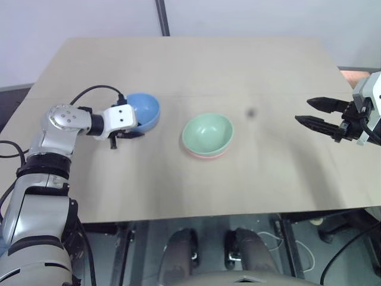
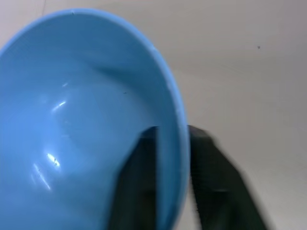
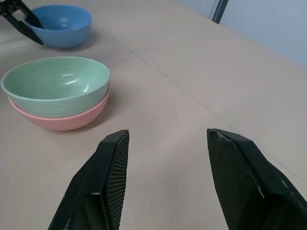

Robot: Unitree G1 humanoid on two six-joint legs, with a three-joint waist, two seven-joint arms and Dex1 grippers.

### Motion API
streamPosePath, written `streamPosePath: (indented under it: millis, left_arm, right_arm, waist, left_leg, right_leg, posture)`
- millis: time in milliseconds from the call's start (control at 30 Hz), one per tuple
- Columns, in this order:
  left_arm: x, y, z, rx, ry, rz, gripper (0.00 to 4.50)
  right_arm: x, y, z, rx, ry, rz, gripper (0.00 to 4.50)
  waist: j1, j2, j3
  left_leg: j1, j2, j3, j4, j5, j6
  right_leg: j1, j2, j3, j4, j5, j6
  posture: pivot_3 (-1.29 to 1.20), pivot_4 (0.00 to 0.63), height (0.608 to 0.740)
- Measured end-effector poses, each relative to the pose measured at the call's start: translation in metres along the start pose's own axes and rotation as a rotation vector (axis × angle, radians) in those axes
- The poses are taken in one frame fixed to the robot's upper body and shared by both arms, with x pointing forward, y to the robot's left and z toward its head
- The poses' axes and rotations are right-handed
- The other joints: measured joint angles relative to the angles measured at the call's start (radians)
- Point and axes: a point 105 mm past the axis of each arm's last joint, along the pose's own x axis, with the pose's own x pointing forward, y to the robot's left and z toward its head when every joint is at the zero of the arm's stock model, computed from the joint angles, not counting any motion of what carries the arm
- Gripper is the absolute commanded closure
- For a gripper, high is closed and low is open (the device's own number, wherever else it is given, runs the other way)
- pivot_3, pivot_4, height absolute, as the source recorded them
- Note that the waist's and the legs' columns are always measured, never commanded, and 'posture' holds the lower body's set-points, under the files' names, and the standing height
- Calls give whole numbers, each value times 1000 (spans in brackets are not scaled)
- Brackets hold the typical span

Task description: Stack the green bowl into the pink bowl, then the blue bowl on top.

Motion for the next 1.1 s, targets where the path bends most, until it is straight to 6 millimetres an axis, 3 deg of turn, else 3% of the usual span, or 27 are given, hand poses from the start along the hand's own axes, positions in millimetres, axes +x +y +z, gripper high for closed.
streamPosePath:
  millis: [367, 467, 667, 867, 1100]
  left_arm:
    - [1, -1, 2, 20, -9, -9, 4455]
    - [8, 9, 30, 77, -94, -5, 4455]
    - [1, 22, 84, 258, -212, -1, 4455]
    - [1, -1, 137, 449, -347, -122, 4455]
    - [5, -39, 156, 563, -424, -274, 4455]
  right_arm:
    - [0, 0, -1, -4, -1, -1, 1643]
    - [0, 0, -2, -9, 6, 1, 1643]
    - [0, 0, -2, -10, 8, 1, 1643]
    - [1, 0, -4, -9, 12, 4, 1643]
    - [3, 0, -6, -11, 15, 5, 1643]
  waist:
    - [0, 0, 0]
    - [7, 0, 0]
    - [0, 0, 0]
    - [-1, 0, 0]
    - [1, 0, 0]
  left_leg:
    - [0, 0, 0, 0, 0, 0]
    - [-1, 0, -1, 1, 0, 0]
    - [0, 0, 0, 1, 0, 0]
    - [1, 0, 1, 1, 0, 0]
    - [1, 0, 1, 2, 0, 0]
  right_leg:
    - [0, 0, 0, 0, 0, 0]
    - [0, 0, -1, 0, 0, 0]
    - [0, 0, 1, 0, 1, -1]
    - [0, 1, 2, 1, 1, -1]
    - [1, 1, 2, 1, 0, 0]
  posture:
    - [0, 150, 740]
    - [0, 150, 740]
    - [0, 150, 740]
    - [0, 150, 740]
    - [0, 150, 740]
